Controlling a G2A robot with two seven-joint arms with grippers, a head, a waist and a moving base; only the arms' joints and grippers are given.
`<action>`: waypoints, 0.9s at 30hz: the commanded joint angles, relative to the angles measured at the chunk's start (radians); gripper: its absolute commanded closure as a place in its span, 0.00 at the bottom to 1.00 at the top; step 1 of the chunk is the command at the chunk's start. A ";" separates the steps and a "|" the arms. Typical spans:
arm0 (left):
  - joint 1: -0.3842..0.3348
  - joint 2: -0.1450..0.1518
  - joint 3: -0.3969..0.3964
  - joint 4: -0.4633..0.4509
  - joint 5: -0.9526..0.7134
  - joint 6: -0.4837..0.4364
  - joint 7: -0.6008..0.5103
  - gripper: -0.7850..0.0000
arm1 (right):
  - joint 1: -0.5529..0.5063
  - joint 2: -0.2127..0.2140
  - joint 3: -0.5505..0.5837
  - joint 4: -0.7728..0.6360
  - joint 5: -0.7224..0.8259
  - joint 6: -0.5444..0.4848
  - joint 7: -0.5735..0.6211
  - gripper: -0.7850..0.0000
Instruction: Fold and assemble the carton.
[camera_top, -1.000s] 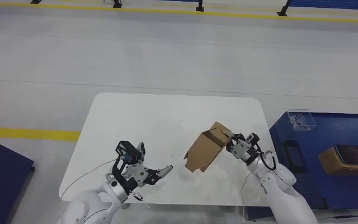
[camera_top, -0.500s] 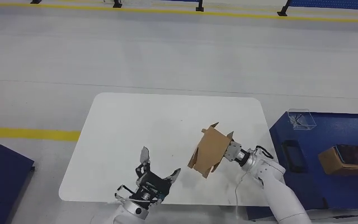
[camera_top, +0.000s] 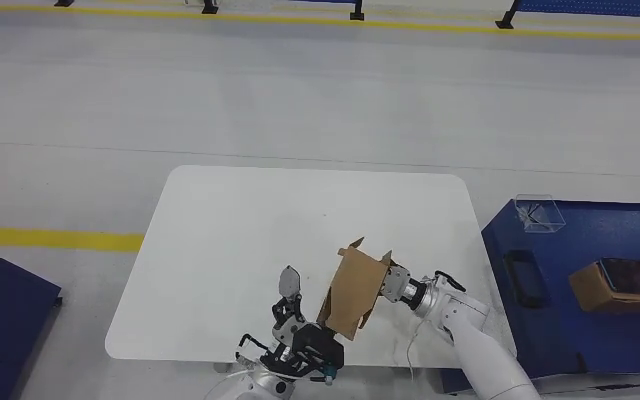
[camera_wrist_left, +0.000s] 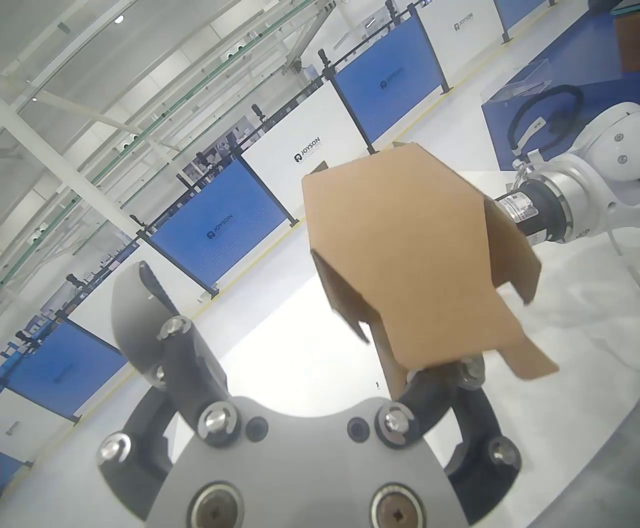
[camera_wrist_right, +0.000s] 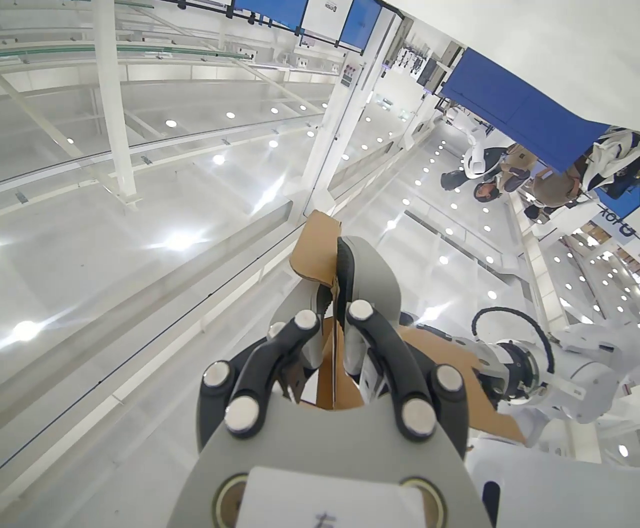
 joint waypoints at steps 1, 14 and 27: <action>-0.002 -0.004 0.004 0.002 -0.005 0.000 0.009 0.00 | -0.003 -0.001 -0.006 -0.002 -0.006 -0.004 0.001 1.00; -0.007 -0.023 -0.024 0.021 -0.097 -0.036 0.017 1.00 | -0.002 -0.009 -0.036 -0.006 -0.032 -0.026 0.005 1.00; 0.003 -0.026 -0.042 0.017 -0.089 -0.067 0.013 1.00 | 0.000 -0.010 -0.040 -0.007 -0.036 -0.029 0.004 0.00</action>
